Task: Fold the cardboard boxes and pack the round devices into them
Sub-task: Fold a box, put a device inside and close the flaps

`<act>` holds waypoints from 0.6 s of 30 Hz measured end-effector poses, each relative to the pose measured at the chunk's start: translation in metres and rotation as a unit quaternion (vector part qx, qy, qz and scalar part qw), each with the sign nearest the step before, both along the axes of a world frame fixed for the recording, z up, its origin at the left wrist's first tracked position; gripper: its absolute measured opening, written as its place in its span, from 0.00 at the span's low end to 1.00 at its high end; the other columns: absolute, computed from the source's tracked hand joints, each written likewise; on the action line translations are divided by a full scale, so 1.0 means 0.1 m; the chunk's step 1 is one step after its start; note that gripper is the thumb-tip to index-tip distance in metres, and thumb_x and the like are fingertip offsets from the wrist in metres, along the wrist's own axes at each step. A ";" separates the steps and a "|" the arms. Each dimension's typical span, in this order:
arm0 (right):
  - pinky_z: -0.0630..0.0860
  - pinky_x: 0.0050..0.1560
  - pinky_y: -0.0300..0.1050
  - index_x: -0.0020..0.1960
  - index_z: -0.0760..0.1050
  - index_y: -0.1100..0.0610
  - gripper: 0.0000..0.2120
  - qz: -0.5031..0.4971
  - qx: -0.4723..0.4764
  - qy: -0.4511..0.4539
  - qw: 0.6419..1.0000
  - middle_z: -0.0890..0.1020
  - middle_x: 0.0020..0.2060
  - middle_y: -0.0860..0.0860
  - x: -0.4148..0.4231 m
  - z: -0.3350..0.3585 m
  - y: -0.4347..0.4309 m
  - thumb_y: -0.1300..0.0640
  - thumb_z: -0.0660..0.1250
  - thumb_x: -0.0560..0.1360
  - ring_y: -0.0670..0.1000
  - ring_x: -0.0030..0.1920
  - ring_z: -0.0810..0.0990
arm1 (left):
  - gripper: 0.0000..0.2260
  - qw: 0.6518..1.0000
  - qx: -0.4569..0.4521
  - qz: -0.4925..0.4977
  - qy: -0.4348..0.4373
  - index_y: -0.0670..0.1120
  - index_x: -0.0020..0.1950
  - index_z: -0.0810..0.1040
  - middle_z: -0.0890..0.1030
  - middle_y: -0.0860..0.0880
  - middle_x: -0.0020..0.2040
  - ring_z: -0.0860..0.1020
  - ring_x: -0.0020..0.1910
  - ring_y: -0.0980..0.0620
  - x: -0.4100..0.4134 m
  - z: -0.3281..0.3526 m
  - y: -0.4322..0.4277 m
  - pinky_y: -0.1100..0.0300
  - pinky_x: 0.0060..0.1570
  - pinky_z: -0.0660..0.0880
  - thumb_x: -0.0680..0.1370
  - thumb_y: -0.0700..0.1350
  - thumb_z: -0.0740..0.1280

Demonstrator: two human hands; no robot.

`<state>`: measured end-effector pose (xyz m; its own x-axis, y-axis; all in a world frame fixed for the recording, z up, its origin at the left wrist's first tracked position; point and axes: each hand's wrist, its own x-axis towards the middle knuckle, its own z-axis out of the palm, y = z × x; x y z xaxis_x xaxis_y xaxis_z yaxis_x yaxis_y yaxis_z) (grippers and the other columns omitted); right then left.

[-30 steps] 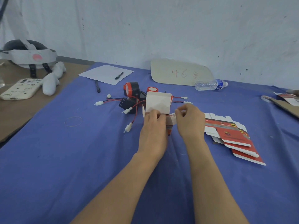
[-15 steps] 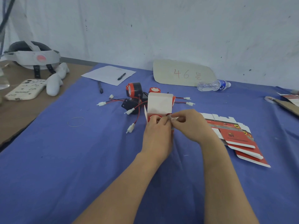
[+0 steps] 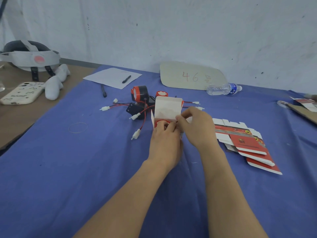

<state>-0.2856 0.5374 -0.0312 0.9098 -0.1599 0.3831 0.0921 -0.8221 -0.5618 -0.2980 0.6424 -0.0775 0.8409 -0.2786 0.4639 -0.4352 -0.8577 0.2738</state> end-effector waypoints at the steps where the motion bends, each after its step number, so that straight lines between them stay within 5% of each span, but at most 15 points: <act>1: 0.66 0.43 0.41 0.51 0.75 0.54 0.08 -0.002 0.008 -0.003 1.000 0.81 0.49 0.50 0.01 -0.02 0.03 0.50 0.64 0.78 0.50 0.49 0.75 | 0.16 1.000 0.003 0.001 -0.001 0.49 0.68 0.72 0.73 0.55 0.66 0.64 0.63 0.49 0.00 0.00 0.00 0.60 0.61 0.65 0.81 0.45 0.56; 6: 0.72 0.44 0.44 0.61 0.72 0.51 0.11 -0.014 0.044 -0.021 0.999 0.81 0.40 0.50 0.05 -0.05 0.09 0.53 0.61 0.80 0.53 0.45 0.78 | 0.16 1.000 0.000 0.004 0.004 0.50 0.68 0.72 0.74 0.54 0.65 0.65 0.63 0.50 0.00 0.00 -0.01 0.60 0.59 0.67 0.81 0.45 0.57; 9: 0.70 0.42 0.42 0.53 0.76 0.52 0.06 -0.025 0.089 -0.007 0.996 0.78 0.35 0.47 0.08 -0.08 0.04 0.54 0.62 0.79 0.52 0.42 0.79 | 0.15 1.000 -0.008 0.006 0.010 0.49 0.66 0.74 0.74 0.54 0.64 0.65 0.63 0.50 0.01 0.00 -0.01 0.59 0.59 0.67 0.81 0.45 0.57; 14: 0.70 0.43 0.42 0.51 0.79 0.54 0.07 -0.038 0.081 0.020 0.996 0.80 0.42 0.48 0.12 -0.12 0.01 0.53 0.65 0.77 0.51 0.46 0.78 | 0.15 1.000 -0.023 0.000 0.013 0.48 0.65 0.75 0.75 0.55 0.64 0.64 0.64 0.52 0.02 0.01 0.01 0.60 0.58 0.69 0.81 0.47 0.57; 18: 0.72 0.58 0.52 0.53 0.80 0.54 0.09 -0.020 0.012 0.049 0.999 0.83 0.50 0.51 0.14 -0.15 0.05 0.53 0.63 0.78 0.55 0.56 0.76 | 0.15 0.999 -0.033 -0.010 0.018 0.48 0.66 0.75 0.74 0.55 0.65 0.64 0.65 0.53 0.03 0.03 0.04 0.63 0.52 0.70 0.81 0.46 0.59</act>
